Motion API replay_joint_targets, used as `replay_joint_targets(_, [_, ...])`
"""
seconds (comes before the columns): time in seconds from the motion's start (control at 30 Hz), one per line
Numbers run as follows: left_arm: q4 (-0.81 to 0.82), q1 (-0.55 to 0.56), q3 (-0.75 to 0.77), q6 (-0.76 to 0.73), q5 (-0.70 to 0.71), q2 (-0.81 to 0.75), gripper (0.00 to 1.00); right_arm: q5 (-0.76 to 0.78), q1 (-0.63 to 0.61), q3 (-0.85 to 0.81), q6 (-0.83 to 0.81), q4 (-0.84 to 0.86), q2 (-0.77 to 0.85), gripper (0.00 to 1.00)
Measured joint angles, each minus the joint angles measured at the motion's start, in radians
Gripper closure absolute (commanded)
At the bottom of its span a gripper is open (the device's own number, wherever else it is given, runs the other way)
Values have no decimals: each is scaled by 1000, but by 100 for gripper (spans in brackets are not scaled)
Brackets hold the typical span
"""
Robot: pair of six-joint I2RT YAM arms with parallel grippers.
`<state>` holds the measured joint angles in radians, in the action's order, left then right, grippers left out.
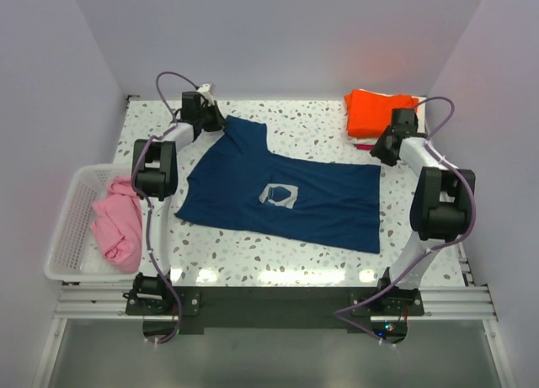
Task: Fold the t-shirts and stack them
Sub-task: Fold the tshirt
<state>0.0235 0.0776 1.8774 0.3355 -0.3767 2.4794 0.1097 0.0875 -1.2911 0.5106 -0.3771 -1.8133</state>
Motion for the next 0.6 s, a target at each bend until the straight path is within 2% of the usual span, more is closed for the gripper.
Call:
replay_joint_targets(0.13, [4,-2,2,4,-8,3,100,-1,10,-23,-6,-5,-79,61])
replay_joint_targets(0.43, [11,-5,6,5,-18,8,100,2,11,-54,-13,-27,-140,62])
replay_joint_targets(0.53, [12,-5,6,6,-19,8,100,3,11,-60,-14,-30,-150,67])
replay_joint_targets(0.6, [13,-5,6,7,-21,8,100,3,11,-73,-14,-35,-164,75])
